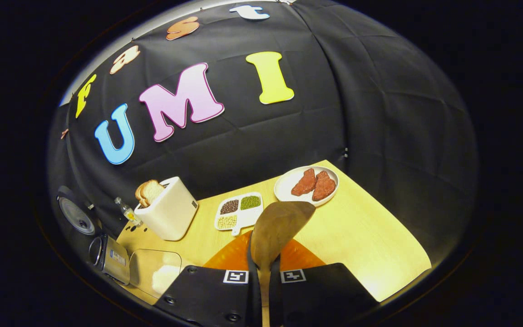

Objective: Close the left gripper, press the button to open the rice cooker; take a wooden spoon from the chopstick holder with the right hand, scoop a spoonful of rice and pour it into the rice cooker, then put the wooden spoon back into the chopstick holder.

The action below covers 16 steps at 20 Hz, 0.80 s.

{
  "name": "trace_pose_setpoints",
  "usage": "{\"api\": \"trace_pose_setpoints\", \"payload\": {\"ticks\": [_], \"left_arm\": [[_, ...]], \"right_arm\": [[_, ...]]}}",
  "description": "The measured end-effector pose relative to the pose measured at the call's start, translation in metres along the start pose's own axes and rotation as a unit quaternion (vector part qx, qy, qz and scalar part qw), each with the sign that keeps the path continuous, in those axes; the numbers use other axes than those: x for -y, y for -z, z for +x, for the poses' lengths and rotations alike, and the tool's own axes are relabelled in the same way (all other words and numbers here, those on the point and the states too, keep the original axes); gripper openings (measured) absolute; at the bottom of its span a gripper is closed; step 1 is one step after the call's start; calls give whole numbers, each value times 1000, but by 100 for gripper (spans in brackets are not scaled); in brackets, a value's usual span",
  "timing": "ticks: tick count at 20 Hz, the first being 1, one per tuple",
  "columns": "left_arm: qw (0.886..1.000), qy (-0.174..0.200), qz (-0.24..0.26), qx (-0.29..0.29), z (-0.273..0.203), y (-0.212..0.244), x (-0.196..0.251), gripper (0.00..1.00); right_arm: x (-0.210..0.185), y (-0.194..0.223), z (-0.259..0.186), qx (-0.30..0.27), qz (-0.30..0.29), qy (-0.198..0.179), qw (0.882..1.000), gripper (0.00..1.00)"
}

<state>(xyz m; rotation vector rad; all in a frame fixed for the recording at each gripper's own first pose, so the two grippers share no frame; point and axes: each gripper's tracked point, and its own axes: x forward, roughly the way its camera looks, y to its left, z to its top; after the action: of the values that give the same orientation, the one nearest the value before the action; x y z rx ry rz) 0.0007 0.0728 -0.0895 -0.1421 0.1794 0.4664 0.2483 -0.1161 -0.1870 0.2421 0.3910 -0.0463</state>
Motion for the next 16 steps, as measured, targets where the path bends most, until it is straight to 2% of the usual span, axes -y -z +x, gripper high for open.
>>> {"api": "trace_pose_setpoints", "payload": {"ticks": [3, 6, 8, 9, 10, 12, 13, 16], "left_arm": [[1000, -10, 18, 6, -9, -3, -6, 95], [1000, -12, 13, 7, -13, -7, -9, 95], [1000, -10, 13, 8, -10, -10, -9, 95], [1000, -13, 14, 11, -8, -15, -11, 95], [1000, -18, 8, 19, -8, -24, -13, 95], [999, -12, -10, 37, -8, -50, -8, 95], [999, -8, -13, 45, -4, -64, -5, 95], [997, -18, -1, 69, 10, -114, -15, 95]], "right_arm": [[8, 12, 12, -9, 8, 13, 1000, 11], [11, 17, 15, -13, 31, 19, 999, 13], [10, 11, 6, -4, 32, 20, 999, 19], [10, 9, 7, 2, 26, 19, 999, 26], [8, 8, 1, 5, 20, 16, 1000, 24], [7, 6, -8, 8, 6, 12, 1000, 64], [8, 7, -9, 12, -5, 12, 1000, 100], [16, -3, -35, 27, -43, 28, 998, 98]]}}
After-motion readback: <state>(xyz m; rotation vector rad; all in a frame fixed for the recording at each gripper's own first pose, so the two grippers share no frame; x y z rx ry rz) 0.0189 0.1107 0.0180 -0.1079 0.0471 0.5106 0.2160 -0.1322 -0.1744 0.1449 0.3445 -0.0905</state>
